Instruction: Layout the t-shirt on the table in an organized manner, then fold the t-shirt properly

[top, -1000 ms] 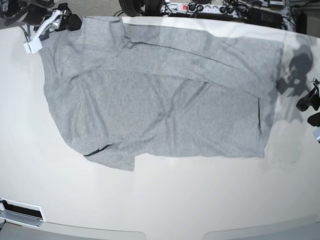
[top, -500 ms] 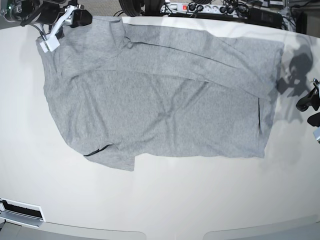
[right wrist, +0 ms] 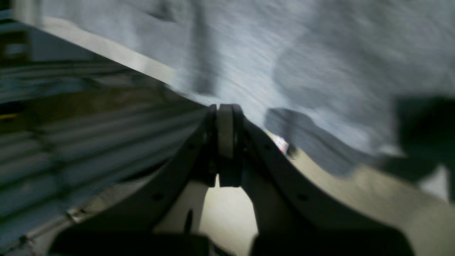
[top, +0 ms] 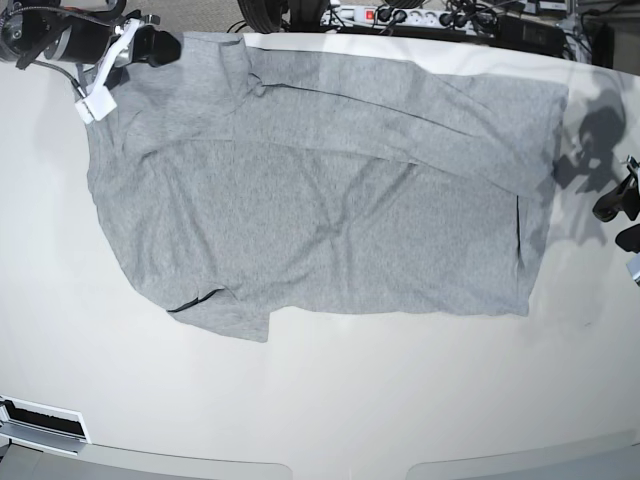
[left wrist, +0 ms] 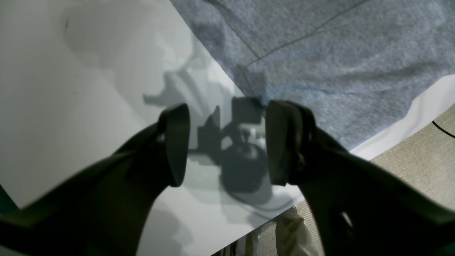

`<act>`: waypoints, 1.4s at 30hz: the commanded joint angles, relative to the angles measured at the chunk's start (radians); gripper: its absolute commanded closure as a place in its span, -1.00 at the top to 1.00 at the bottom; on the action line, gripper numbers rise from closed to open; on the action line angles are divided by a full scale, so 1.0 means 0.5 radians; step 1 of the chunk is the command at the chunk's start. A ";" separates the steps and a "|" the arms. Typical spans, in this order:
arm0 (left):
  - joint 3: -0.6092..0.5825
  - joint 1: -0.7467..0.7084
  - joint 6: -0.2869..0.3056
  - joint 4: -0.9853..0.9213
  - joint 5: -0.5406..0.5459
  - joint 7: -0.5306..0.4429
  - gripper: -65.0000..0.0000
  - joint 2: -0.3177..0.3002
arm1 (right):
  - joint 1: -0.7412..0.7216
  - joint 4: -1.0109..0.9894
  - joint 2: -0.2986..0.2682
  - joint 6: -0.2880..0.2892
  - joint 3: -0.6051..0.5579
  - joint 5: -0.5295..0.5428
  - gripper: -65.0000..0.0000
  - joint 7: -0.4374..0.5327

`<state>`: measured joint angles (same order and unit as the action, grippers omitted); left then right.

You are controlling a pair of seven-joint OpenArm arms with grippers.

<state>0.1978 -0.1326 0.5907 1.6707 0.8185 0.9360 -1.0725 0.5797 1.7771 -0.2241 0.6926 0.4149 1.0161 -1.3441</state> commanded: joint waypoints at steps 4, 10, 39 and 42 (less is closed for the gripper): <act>0.030 0.028 0.000 0.017 0.011 -0.023 0.07 -0.060 | 0.016 0.016 -0.023 0.011 0.014 -0.306 -0.19 0.229; 0.030 0.028 0.000 0.017 0.011 -0.023 0.07 -0.060 | 0.015 -0.039 -0.023 -0.146 0.013 -0.629 0.00 0.477; 0.030 0.028 0.000 0.017 0.011 -0.029 0.07 -0.060 | 0.004 -0.131 -0.024 0.011 0.014 0.203 -1.00 0.022; 0.030 0.028 -0.001 0.017 0.011 -0.028 0.07 -0.060 | -0.005 -0.025 -0.024 0.011 0.013 0.249 -1.00 0.031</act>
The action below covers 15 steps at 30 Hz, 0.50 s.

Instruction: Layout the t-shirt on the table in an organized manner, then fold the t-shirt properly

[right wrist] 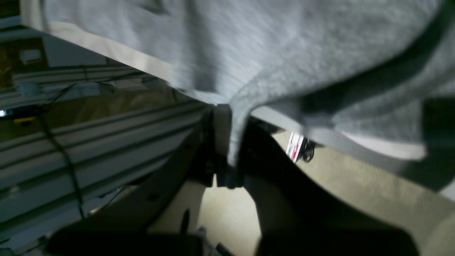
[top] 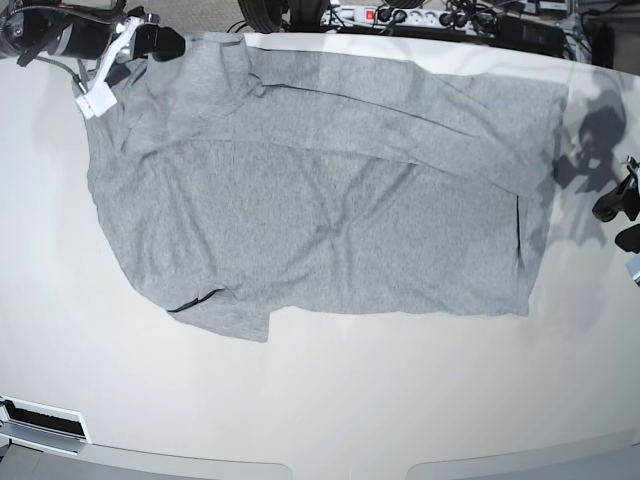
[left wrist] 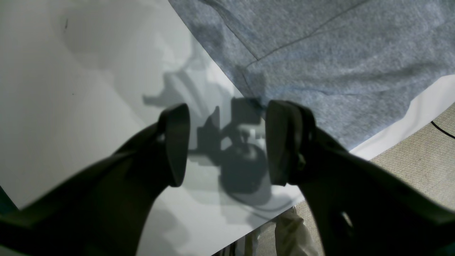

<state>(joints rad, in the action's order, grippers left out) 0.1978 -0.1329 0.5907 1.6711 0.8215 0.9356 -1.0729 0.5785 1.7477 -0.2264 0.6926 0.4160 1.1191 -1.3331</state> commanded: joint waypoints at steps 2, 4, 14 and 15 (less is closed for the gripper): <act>0.030 0.029 0.000 0.016 0.005 -0.028 0.07 -0.060 | -0.042 0.089 -0.019 0.011 0.011 0.061 -1.00 0.007; 0.030 0.029 0.000 0.016 0.005 -0.027 0.07 -0.060 | -0.098 0.113 -0.018 0.011 0.011 0.061 -1.00 0.008; 0.030 0.029 -0.001 0.016 0.005 -0.028 0.07 -0.060 | -0.443 0.112 -0.018 0.011 0.005 0.092 -1.00 0.011; 0.030 0.029 0.000 0.016 0.005 -0.028 0.07 -0.060 | -0.476 0.112 -0.018 0.011 0.005 0.089 -1.00 0.022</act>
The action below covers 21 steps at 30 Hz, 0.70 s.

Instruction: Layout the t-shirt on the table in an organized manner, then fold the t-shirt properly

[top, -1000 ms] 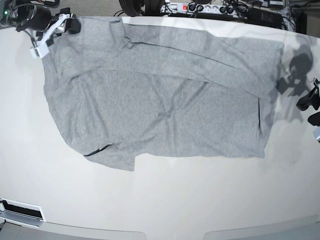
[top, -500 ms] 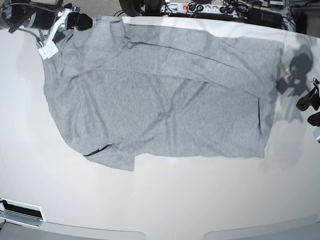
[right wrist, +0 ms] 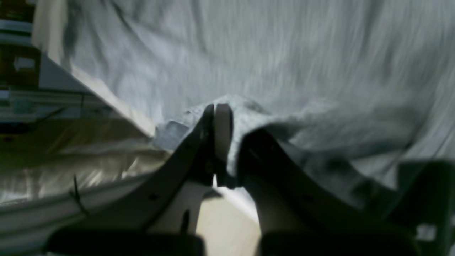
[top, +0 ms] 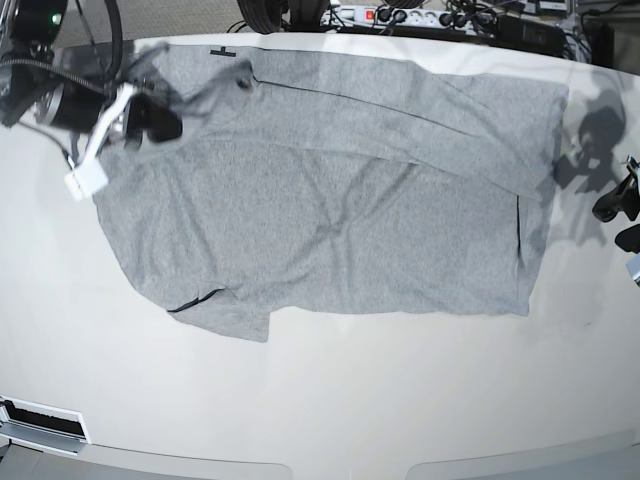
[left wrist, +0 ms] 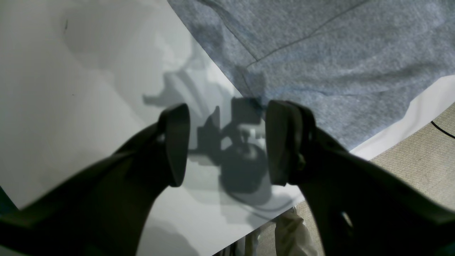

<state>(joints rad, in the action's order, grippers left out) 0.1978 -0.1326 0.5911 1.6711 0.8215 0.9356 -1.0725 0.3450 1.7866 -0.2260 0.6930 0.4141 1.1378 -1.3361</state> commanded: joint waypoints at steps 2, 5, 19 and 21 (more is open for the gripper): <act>0.030 0.028 -0.001 0.016 0.005 -0.028 0.07 -0.060 | -0.076 0.034 -0.019 0.010 0.009 0.050 -1.00 0.047; 0.030 0.028 -0.001 0.016 0.005 -0.028 0.07 -0.060 | -0.175 0.034 -0.018 0.010 0.009 0.030 -1.00 0.051; 0.030 0.028 -0.001 0.017 0.012 -0.028 0.07 -0.060 | -0.259 -0.205 -0.004 0.010 -0.072 -0.763 -1.00 0.730; 0.030 0.029 -0.002 0.017 0.011 -0.027 0.07 -0.060 | -0.259 -0.218 -0.004 0.010 -0.100 -0.780 -1.00 0.729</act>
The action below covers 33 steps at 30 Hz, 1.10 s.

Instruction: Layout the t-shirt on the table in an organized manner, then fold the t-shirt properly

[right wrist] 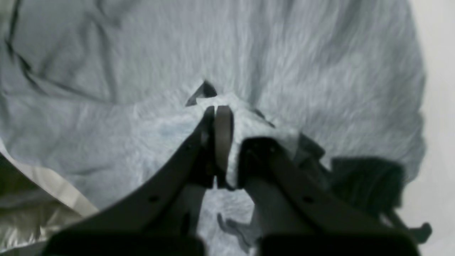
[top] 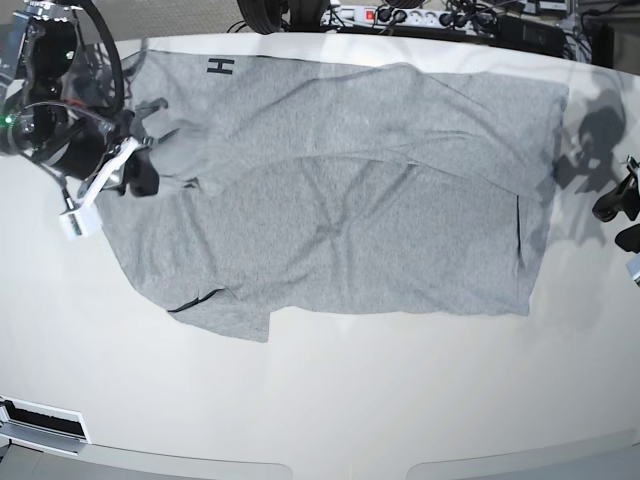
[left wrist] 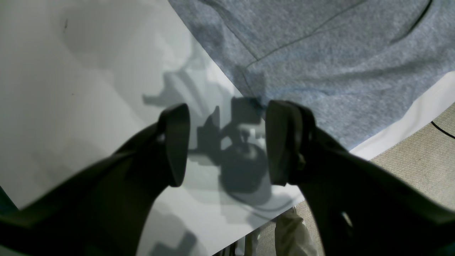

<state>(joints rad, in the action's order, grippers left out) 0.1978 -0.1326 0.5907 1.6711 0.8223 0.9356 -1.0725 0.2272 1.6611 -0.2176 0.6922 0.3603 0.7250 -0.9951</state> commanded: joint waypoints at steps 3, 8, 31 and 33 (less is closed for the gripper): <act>0.030 0.051 0.003 0.018 0.012 -0.027 0.05 -0.061 | -0.076 0.035 -0.037 0.012 0.014 0.066 -0.41 0.044; 0.027 0.115 0.215 0.018 0.225 0.150 -0.25 -0.067 | -0.172 0.128 -0.197 0.012 0.014 0.198 0.06 -0.227; 0.024 -0.245 0.215 0.015 0.034 0.013 -1.00 0.466 | 0.368 0.368 -0.285 0.012 -0.266 -0.117 -1.00 -0.021; 0.024 -0.244 0.215 0.006 -0.031 -0.001 -1.00 0.540 | 0.390 0.368 -0.285 0.012 -0.365 -0.288 -1.00 0.053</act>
<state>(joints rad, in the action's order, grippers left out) 0.1978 -0.2653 0.6933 1.6638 0.7906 0.9569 -0.7826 0.4210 1.8286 -0.3485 0.6930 0.1696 0.5655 -0.9829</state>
